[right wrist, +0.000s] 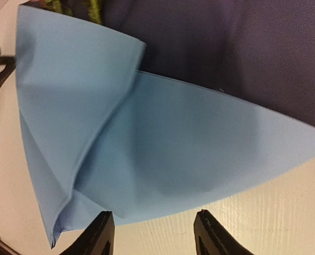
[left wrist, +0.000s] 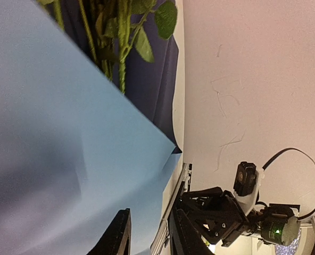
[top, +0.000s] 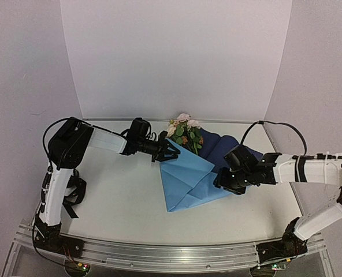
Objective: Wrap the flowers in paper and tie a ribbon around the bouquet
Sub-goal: Pick up the two-thirds-folded wrapping paper from the center of the board.
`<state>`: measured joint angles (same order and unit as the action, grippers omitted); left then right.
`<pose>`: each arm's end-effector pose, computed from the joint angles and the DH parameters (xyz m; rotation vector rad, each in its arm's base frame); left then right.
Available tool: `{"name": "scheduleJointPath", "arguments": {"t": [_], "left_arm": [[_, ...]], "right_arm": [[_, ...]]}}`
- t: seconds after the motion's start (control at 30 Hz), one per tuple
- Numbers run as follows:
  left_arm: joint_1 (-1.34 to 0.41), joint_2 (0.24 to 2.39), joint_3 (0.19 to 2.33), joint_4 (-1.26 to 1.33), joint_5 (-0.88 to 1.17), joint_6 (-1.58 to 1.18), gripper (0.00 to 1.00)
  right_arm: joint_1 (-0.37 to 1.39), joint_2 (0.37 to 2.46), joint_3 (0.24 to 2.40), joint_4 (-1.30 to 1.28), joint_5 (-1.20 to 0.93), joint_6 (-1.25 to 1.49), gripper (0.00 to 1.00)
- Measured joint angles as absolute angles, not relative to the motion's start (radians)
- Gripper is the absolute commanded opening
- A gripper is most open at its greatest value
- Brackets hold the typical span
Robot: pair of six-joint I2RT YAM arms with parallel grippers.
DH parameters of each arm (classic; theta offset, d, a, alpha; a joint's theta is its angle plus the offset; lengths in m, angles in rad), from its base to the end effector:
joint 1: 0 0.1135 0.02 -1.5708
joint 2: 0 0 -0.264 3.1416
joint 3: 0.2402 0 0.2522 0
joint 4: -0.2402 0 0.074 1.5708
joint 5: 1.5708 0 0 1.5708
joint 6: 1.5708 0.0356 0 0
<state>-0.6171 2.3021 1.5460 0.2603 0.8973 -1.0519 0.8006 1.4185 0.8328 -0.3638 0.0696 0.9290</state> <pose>0.3919 -0.3122 0.1398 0.1535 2.4720 -1.8210 0.1974 0.2000 0.2000 0.1979 2.6197 0.5824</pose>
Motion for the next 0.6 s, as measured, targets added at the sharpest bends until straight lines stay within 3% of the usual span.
{"name": "scheduleJointPath", "arguments": {"t": [0.2,0.37,0.6], "left_arm": [[-0.647,2.230,1.440,0.269,0.905,-1.053,0.27],[-0.713,2.219,1.432,0.289,0.914,-1.058,0.26],[-0.760,2.184,1.349,0.278,0.909,-1.055,0.26]], "right_arm": [[0.786,1.235,0.607,-0.324,0.100,1.019,0.84],[0.758,1.117,0.457,-0.238,0.110,1.082,0.95],[0.615,1.098,0.315,0.015,0.035,1.102,0.95]]}}
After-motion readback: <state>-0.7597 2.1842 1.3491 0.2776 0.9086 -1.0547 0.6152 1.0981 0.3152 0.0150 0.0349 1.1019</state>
